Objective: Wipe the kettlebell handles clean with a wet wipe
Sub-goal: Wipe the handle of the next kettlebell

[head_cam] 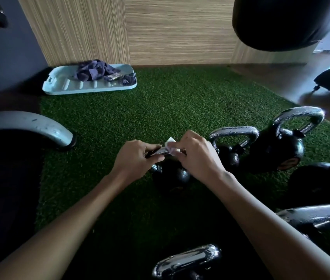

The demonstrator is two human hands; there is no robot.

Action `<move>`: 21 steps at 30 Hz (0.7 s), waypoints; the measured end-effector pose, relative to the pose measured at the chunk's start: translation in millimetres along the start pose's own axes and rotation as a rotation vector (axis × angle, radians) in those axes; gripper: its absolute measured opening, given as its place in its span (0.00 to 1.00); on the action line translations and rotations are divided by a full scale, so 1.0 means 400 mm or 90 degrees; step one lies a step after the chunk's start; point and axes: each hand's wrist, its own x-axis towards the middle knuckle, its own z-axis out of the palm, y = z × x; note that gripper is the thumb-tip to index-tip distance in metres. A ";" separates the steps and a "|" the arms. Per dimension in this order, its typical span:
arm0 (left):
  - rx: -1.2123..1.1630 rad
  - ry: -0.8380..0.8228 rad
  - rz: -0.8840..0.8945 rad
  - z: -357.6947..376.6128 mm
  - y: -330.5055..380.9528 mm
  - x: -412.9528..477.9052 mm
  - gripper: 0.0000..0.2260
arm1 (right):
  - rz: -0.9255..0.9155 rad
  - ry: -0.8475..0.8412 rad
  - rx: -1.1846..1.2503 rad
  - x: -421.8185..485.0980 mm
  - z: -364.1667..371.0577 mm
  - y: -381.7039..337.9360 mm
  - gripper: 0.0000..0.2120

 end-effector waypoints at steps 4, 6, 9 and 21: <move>0.048 0.005 0.024 -0.011 -0.002 -0.026 0.15 | -0.041 0.037 -0.010 0.004 0.010 -0.030 0.06; 0.053 -0.004 0.038 -0.020 0.002 -0.034 0.13 | -0.046 0.018 0.006 0.009 0.019 -0.059 0.05; 0.012 -0.002 0.007 -0.031 0.011 -0.043 0.14 | -0.004 0.043 0.012 0.005 0.010 -0.038 0.04; 0.072 -0.010 -0.008 -0.040 0.024 -0.045 0.16 | 0.095 0.106 0.099 -0.012 -0.004 0.045 0.07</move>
